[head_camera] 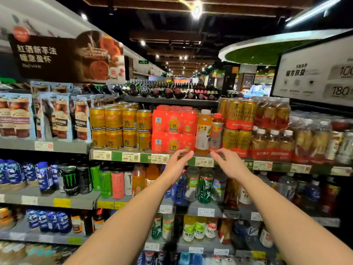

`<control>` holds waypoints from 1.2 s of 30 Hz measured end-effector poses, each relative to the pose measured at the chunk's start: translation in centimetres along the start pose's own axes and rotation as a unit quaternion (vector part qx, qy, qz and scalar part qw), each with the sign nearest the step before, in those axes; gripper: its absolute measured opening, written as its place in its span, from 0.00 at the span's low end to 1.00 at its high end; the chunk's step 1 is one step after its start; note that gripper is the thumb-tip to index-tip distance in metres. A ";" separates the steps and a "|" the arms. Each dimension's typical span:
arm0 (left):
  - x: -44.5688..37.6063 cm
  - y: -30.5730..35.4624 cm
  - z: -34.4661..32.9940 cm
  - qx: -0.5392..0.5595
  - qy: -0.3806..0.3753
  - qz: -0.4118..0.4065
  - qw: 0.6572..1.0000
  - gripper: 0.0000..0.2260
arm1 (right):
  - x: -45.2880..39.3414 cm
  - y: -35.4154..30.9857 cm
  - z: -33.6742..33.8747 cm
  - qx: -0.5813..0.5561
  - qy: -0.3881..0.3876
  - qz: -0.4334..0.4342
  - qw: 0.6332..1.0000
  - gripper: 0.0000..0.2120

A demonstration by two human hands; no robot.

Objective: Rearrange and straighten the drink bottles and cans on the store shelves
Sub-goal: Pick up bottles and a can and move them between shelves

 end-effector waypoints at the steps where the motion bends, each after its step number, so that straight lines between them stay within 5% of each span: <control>1: -0.6 0.3 -0.2 0.012 0.008 -0.002 1.000 0.15 | -0.5 0.2 0.3 0.001 0.008 0.008 1.000 0.30; 4: -2.6 0.9 -1.0 0.036 0.027 -0.007 0.999 0.14 | -1.8 0.7 1.1 -0.017 0.037 0.031 0.999 0.22; 12: -6.9 2.7 -1.1 0.085 0.116 -0.008 0.990 0.08 | -7.0 -0.1 2.6 -0.055 0.124 0.044 0.990 0.32; 23: -7.8 0.9 1.7 0.104 0.248 -0.012 0.963 0.17 | -11.4 -0.3 -2.4 -0.225 0.136 0.023 0.964 0.45; 30: -8.5 -0.4 4.8 0.083 0.259 -0.013 0.962 0.17 | -12.4 0.0 -2.4 -0.205 0.179 -0.025 0.962 0.33; 36: -9.7 -0.9 4.0 0.075 0.218 -0.010 0.973 0.13 | -11.5 -0.5 -2.9 -0.253 0.196 -0.014 0.947 0.33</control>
Point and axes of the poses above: each hand's wrist, its own x-axis away from the middle knuckle, its own z-axis out of the back of the hand, y = z × x, the point moved 10 cm from there along -x, towards the middle knuckle, and after that the axes turned 13 degrees about -x, right-handed, at the moved point
